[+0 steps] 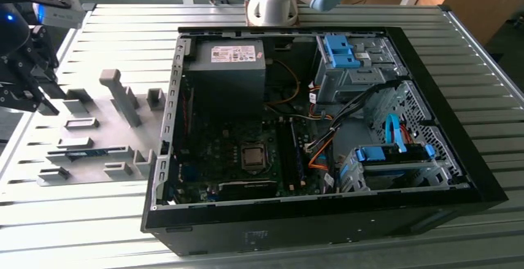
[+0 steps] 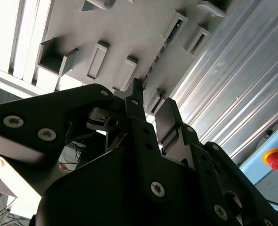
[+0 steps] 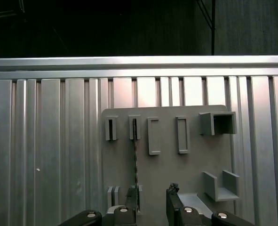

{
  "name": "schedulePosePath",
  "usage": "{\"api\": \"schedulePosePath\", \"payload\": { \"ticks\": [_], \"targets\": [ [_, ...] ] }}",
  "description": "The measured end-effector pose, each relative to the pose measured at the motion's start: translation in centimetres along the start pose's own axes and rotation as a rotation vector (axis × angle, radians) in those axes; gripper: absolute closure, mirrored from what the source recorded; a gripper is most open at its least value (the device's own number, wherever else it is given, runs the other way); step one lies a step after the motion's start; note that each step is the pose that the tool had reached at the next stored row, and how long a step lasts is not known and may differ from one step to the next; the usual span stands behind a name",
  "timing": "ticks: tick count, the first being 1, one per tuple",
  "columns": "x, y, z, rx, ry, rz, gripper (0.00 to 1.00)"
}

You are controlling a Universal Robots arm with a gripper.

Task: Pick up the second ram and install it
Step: 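Pick up the second ram and move it above second insertion slot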

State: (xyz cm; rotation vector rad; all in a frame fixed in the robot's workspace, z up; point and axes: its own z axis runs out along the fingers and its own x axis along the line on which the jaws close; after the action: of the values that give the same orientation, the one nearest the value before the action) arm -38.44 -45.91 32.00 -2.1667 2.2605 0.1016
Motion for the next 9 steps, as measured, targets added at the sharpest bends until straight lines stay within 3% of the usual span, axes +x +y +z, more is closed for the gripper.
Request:
{"api": "schedulePosePath", "payload": {
  "ticks": [9],
  "targets": [
    [0.01, -0.01, 0.23, 0.0002, 0.0002, 0.000, 0.62]
  ]
}}
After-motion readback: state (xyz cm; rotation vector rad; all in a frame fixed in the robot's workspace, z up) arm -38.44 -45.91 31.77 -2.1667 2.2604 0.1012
